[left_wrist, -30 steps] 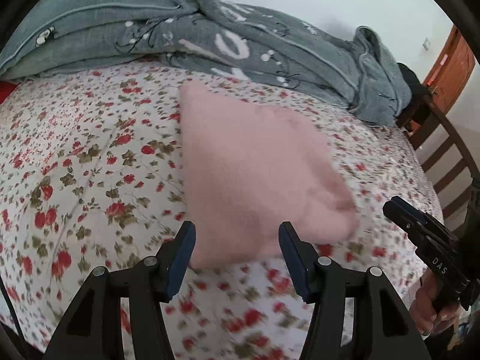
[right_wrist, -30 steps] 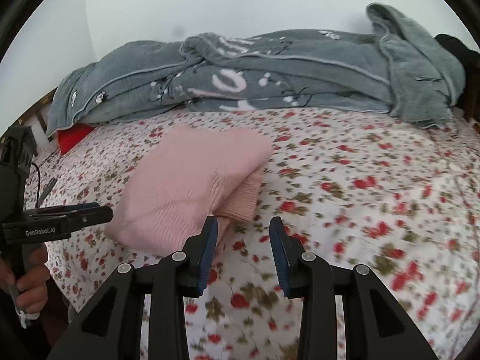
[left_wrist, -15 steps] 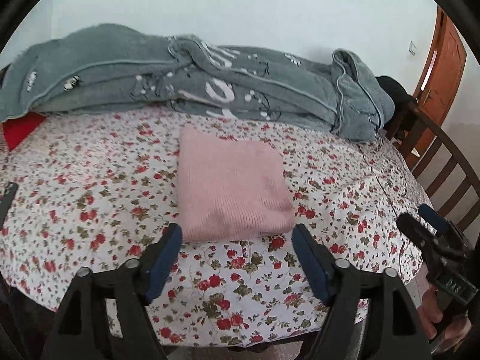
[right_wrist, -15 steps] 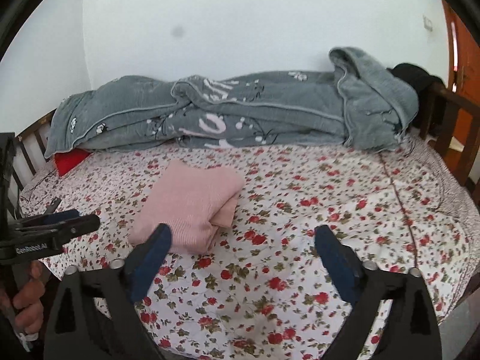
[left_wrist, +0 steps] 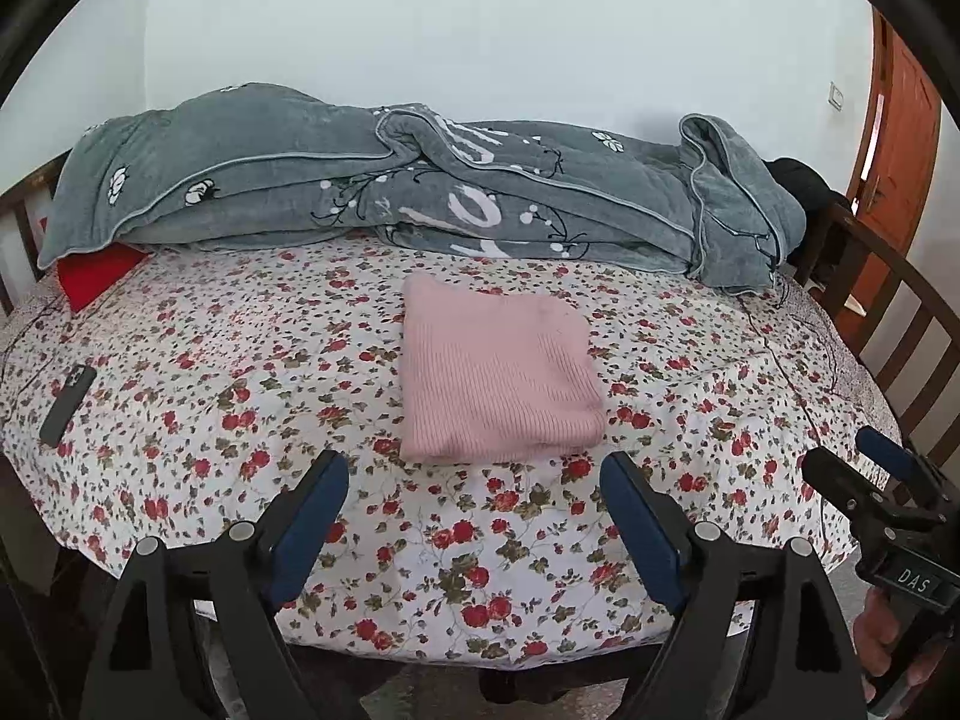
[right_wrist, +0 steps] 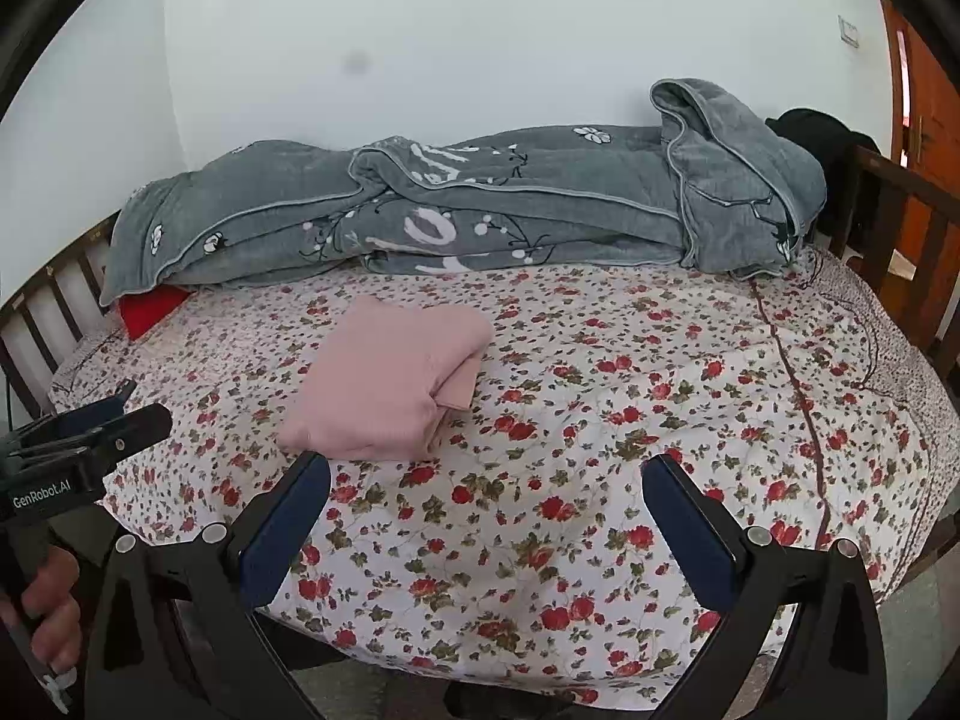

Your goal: Fold small clothes

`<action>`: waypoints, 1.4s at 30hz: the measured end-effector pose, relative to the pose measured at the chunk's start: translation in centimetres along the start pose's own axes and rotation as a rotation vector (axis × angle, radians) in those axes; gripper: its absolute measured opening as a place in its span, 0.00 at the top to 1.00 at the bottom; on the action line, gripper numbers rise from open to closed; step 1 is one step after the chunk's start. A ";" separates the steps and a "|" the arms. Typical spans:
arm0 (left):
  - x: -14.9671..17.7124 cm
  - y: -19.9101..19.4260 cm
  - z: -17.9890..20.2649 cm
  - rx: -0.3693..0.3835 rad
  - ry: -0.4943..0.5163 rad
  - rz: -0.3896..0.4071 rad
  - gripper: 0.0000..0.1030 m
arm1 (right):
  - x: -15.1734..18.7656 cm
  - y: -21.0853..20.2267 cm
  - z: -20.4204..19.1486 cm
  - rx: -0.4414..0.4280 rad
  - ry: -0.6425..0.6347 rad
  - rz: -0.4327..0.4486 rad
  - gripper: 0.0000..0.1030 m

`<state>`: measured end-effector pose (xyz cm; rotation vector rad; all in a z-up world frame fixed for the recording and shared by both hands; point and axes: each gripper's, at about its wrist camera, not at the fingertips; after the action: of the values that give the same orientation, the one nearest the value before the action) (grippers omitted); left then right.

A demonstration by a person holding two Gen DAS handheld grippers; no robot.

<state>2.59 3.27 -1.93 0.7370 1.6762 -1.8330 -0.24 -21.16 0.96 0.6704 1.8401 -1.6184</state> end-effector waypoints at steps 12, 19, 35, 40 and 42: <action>0.1 -0.2 -0.4 0.000 -0.010 0.007 0.17 | -0.1 -0.5 -0.9 0.010 -0.024 0.010 0.01; 0.0 -0.6 -0.2 -0.005 -0.004 0.019 0.17 | -0.1 -0.7 -0.8 0.014 -0.023 0.015 0.01; 0.0 -0.5 -0.5 -0.011 -0.007 0.013 0.17 | 0.0 -1.1 -0.7 0.009 -0.011 0.018 0.01; 0.0 -0.6 -0.4 -0.011 -0.008 0.014 0.17 | -0.1 -1.1 -0.6 0.008 -0.009 0.017 0.01; 0.0 -0.6 -0.4 -0.011 -0.008 0.013 0.17 | -0.1 -1.2 -0.6 0.009 -0.007 0.017 0.01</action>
<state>2.17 3.76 -1.55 0.7336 1.6709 -1.8144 -1.07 -20.75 1.89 0.6816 1.8181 -1.6170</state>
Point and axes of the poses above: each gripper's, at about its wrist camera, not at the fingertips, and y roughly the way its jaws point, z to its right, x to its underside, and after that the axes turned 1 degree about -x, right-handed
